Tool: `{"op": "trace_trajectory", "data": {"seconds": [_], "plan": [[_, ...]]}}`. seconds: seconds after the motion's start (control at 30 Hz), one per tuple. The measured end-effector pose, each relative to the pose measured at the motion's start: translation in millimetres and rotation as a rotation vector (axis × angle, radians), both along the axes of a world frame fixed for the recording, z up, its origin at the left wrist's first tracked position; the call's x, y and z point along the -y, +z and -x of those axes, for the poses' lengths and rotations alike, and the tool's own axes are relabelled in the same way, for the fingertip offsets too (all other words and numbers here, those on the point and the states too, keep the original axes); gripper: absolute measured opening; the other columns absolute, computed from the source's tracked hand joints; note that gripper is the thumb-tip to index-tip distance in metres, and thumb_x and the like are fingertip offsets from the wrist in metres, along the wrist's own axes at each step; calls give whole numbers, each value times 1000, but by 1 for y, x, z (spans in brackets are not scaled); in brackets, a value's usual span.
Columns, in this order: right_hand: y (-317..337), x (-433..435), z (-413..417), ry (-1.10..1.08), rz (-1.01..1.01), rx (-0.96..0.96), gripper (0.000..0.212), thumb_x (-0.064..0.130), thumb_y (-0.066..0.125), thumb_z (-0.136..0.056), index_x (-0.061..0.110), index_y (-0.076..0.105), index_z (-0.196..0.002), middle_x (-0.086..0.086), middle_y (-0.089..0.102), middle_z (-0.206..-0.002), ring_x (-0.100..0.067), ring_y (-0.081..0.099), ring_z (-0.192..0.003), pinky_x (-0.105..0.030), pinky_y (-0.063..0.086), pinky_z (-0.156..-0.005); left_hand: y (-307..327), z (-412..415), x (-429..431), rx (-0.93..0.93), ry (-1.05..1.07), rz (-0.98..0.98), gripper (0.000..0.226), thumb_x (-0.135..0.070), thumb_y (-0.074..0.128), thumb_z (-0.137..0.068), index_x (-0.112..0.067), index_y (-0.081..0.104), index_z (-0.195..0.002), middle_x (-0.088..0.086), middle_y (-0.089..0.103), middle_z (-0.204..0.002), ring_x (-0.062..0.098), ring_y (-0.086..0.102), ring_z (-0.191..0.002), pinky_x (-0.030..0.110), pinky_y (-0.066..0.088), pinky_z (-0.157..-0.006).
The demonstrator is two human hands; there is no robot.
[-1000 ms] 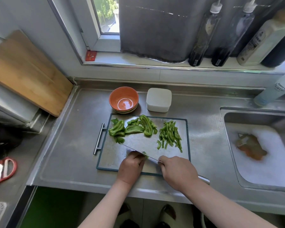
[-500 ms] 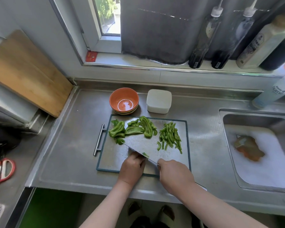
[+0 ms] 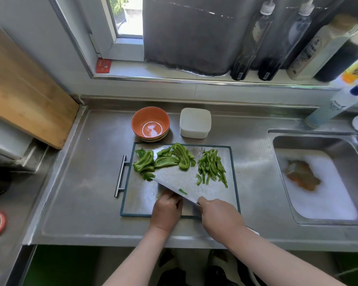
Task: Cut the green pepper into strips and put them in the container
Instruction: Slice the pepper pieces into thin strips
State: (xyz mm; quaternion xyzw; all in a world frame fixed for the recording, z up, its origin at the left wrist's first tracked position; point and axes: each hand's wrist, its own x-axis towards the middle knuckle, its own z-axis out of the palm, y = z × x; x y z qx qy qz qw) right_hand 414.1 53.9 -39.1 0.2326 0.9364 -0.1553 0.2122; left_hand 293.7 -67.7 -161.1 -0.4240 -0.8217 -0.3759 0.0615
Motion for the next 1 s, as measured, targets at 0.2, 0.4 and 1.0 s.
{"op": "trace_trajectory", "data": {"seconds": [0.2, 0.4, 1.0], "plan": [[-14, -6, 9, -2, 58, -32, 11, 10, 38, -97, 18, 45, -97, -1, 42, -71, -29, 47, -67, -36, 35, -56, 2, -3, -2, 18, 14, -7, 21, 4, 85, -63, -10, 75, -75, 7, 70, -84, 18, 61, -79, 22, 48, -68], [-20, -21, -13, -27, 77, -27, 14, 13, 36, -100, 17, 50, -101, -1, 46, -70, -22, 44, -59, -35, 29, -48, 1, -8, -1, 63, 48, 24, 19, -1, 86, -68, -13, 76, -79, 4, 66, -79, 18, 60, -75, 23, 49, -66], [-10, -19, -11, 94, 77, -89, 20, 15, 36, -99, 22, 51, -110, -1, 53, -78, -29, 54, -70, -39, 44, -61, 11, -13, -4, 54, 140, 70, 29, 3, 88, -60, -11, 77, -83, 8, 72, -86, 24, 66, -77, 28, 54, -65]]}}
